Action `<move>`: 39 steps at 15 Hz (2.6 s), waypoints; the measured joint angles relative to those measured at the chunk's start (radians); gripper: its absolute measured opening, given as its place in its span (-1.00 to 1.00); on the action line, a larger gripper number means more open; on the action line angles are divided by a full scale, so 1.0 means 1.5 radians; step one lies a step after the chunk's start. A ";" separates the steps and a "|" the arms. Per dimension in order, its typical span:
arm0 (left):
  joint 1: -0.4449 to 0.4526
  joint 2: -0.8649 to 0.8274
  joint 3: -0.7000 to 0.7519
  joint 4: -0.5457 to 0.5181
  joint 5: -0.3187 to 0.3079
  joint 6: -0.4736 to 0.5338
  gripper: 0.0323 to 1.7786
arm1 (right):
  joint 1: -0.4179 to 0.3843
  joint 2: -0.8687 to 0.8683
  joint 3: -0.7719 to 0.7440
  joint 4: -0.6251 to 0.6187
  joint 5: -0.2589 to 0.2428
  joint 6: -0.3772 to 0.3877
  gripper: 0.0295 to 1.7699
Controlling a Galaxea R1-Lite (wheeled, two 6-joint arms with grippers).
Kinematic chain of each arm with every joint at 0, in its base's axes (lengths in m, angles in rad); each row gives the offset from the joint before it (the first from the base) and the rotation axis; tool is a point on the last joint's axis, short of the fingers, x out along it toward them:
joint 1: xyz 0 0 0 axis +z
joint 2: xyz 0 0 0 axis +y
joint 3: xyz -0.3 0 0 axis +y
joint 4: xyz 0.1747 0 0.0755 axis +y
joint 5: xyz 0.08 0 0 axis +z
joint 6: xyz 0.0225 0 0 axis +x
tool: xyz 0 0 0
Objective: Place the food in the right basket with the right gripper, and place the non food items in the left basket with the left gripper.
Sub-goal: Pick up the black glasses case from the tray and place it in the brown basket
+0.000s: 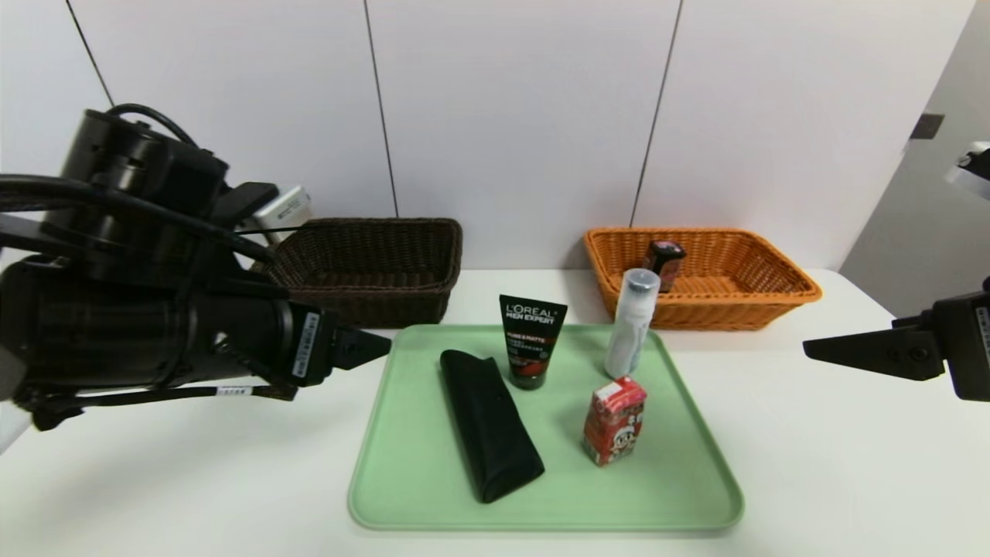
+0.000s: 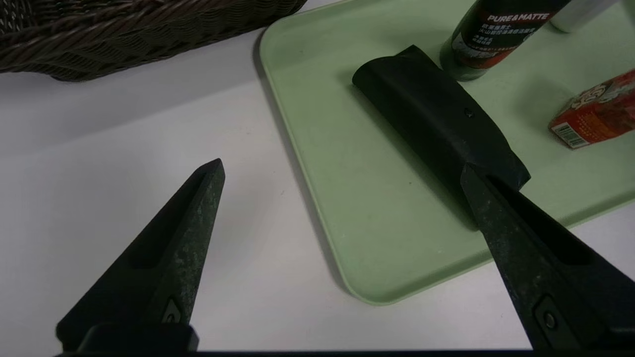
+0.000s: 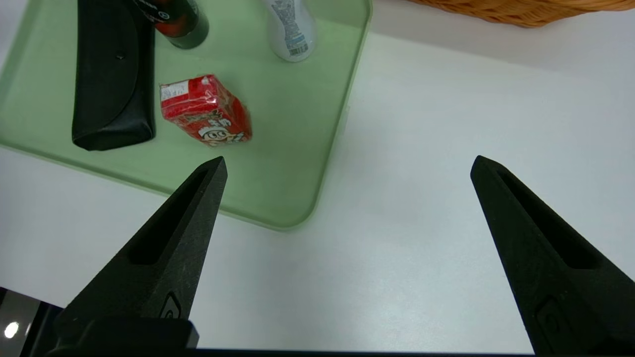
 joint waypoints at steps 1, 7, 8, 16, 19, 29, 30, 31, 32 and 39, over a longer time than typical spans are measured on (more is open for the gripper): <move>-0.020 0.023 -0.018 0.001 0.022 -0.014 0.90 | 0.003 0.004 0.004 -0.005 -0.001 0.000 0.91; -0.127 0.155 -0.135 0.054 0.131 -0.075 0.90 | 0.023 0.032 0.062 -0.122 -0.002 0.005 0.91; -0.136 0.169 -0.156 0.075 0.131 -0.091 0.90 | 0.023 0.036 0.068 -0.129 -0.002 0.005 0.91; -0.165 0.286 -0.335 0.269 0.127 -0.245 0.90 | 0.023 0.058 0.078 -0.131 -0.001 0.009 0.91; -0.167 0.332 -0.379 0.315 0.124 -0.288 0.90 | 0.024 0.059 0.087 -0.132 -0.001 0.010 0.91; -0.178 0.439 -0.475 0.381 0.095 -0.354 0.90 | 0.024 0.058 0.104 -0.133 -0.001 0.011 0.91; -0.178 0.444 -0.475 0.381 0.094 -0.355 0.90 | 0.024 0.058 0.107 -0.133 -0.001 0.010 0.91; -0.178 0.449 -0.475 0.381 0.094 -0.359 0.90 | 0.024 0.058 0.108 -0.134 -0.001 0.010 0.91; -0.178 0.455 -0.476 0.380 0.094 -0.360 0.90 | 0.024 0.058 0.111 -0.134 -0.001 0.010 0.91; -0.178 0.485 -0.493 0.381 0.095 -0.363 0.90 | 0.024 0.056 0.124 -0.141 -0.001 0.011 0.91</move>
